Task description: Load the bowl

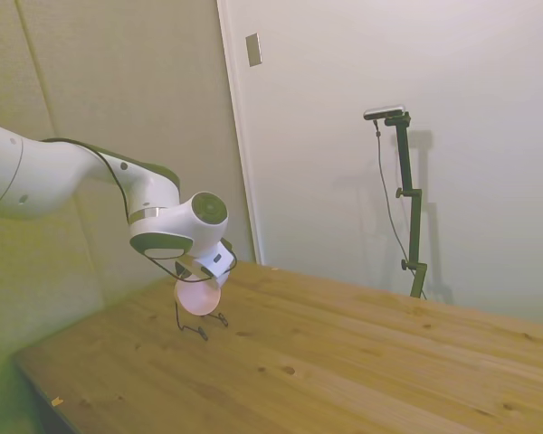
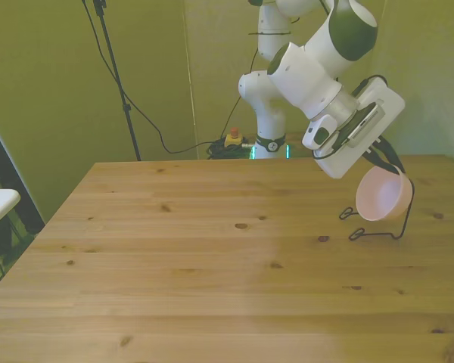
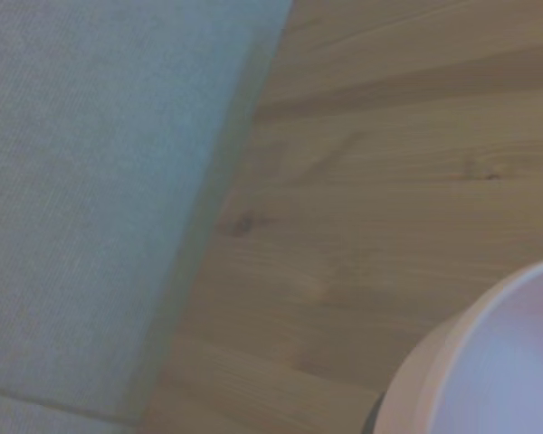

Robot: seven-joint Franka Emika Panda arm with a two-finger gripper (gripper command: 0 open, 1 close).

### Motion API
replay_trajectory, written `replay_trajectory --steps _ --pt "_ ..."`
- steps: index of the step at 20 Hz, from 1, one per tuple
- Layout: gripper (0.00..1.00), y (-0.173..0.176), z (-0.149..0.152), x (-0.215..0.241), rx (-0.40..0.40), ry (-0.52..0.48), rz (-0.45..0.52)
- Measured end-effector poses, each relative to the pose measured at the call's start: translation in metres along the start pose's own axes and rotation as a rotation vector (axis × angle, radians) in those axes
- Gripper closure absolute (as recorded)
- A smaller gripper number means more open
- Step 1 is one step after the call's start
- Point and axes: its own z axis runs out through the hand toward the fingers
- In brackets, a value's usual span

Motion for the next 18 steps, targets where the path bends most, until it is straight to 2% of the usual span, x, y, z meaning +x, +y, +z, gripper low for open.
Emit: replay_trajectory --steps 8,17,18 --pt "1.0 0.013 0.013 0.007 0.029 -0.021 -0.012" --pt "1.0 0.023 0.019 0.013 0.02 -0.026 0.006" --pt "0.0 0.024 0.019 0.013 0.019 -0.026 0.009"
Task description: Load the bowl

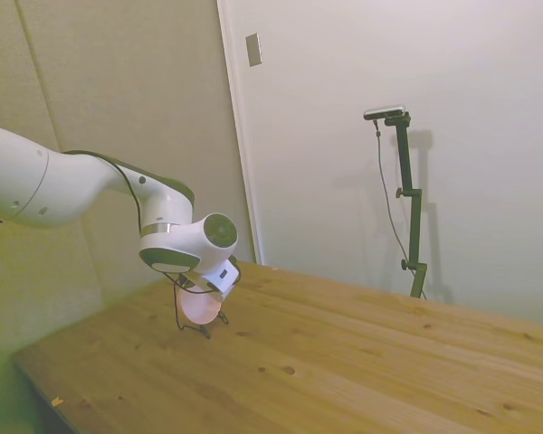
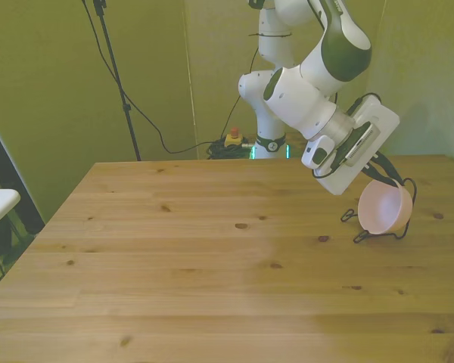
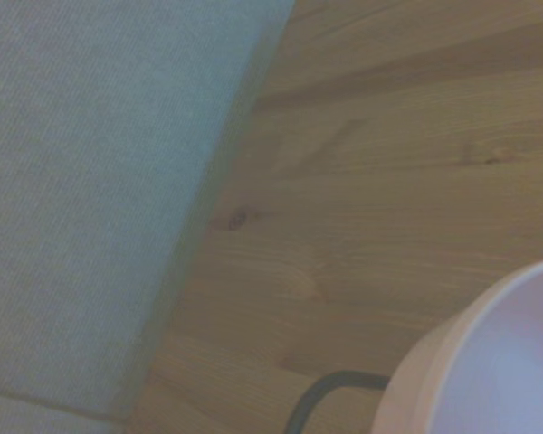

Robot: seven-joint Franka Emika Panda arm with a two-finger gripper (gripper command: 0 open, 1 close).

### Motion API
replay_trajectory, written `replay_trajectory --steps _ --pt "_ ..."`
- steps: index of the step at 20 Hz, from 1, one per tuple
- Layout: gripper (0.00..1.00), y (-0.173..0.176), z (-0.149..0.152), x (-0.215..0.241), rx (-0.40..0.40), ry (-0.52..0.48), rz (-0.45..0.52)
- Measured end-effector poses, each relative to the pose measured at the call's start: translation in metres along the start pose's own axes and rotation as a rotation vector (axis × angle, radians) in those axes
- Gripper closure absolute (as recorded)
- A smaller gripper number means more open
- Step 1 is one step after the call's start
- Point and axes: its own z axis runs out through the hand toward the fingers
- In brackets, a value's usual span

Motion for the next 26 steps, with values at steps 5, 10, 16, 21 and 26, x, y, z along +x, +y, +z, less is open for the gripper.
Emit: replay_trajectory --steps 5,10,16,21,26 --pt "0.0 0.008 -0.001 0.001 -0.005 0.001 0.015" --pt "0.0 0.013 -0.006 0.001 -0.006 0.012 0.025" --pt "0.0 0.011 -0.033 -0.013 -0.004 0.078 0.033" --pt "0.0 0.008 -0.084 -0.032 -0.046 0.162 0.055" --pt "0.0 0.018 -0.125 -0.052 -0.167 0.237 0.138"
